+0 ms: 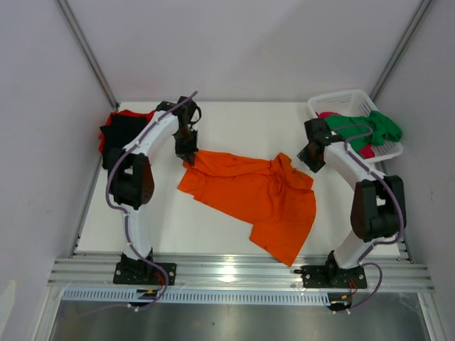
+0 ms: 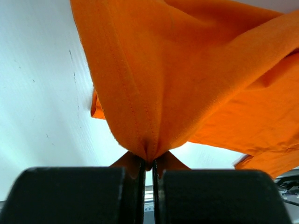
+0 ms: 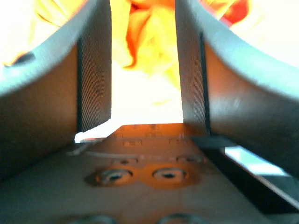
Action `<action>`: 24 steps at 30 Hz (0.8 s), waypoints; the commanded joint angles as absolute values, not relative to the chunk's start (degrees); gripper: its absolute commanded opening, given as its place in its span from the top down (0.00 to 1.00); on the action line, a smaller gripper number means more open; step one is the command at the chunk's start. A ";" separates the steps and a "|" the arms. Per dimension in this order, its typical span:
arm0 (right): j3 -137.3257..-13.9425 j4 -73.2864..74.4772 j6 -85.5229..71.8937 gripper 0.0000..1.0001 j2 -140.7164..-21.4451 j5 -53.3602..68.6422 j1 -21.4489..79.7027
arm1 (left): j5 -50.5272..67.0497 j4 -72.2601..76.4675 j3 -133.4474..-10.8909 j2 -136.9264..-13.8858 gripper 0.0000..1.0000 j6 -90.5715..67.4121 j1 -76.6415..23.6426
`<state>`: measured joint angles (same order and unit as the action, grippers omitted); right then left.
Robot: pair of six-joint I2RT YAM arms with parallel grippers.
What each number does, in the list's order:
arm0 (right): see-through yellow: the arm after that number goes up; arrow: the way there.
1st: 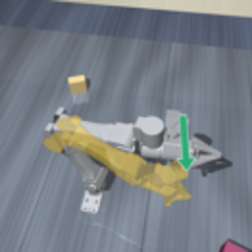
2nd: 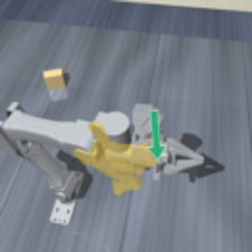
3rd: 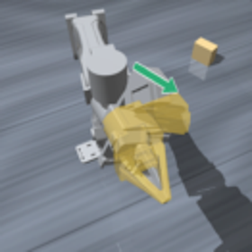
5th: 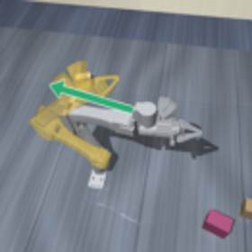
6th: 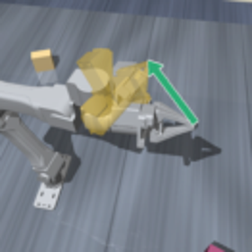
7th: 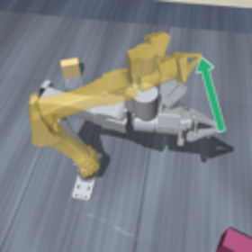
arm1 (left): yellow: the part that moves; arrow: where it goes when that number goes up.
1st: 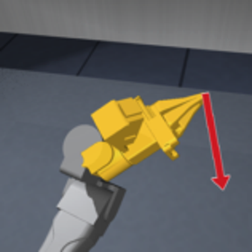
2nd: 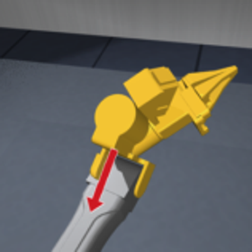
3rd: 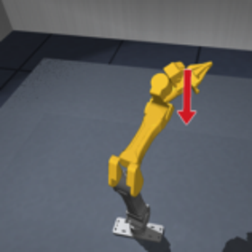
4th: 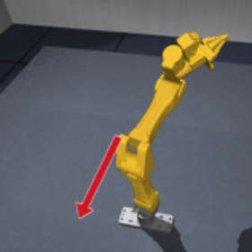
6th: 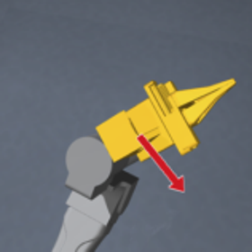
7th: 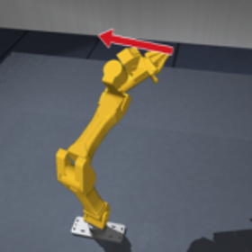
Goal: Fold and stack the t-shirts
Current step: Flatten out the tshirt
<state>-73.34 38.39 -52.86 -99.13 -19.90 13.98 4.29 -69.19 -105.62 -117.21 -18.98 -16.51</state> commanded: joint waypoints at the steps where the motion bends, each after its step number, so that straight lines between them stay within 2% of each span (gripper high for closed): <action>1: -68.22 29.64 -49.84 0.52 -90.82 -9.17 10.73 | 6.15 -67.50 -104.16 -115.66 0.99 -18.81 -16.17; 6: -63.03 22.61 -46.76 0.52 -87.98 -0.54 9.67 | 7.38 -66.97 -103.88 -116.19 0.99 -19.16 -16.17; 11: -56.35 12.23 -48.07 0.52 -87.80 13.61 7.74 | 7.21 -66.97 -103.80 -115.93 0.99 -19.34 -16.17; 24: -52.65 9.41 -47.29 0.52 -89.30 15.12 5.89 | 7.21 -66.01 -101.07 -114.70 0.99 -20.13 -16.17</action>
<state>-52.36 12.99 -47.94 -88.82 13.87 6.17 6.26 -66.89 -101.51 -117.21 -19.46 -16.51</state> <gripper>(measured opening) 0.483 0.024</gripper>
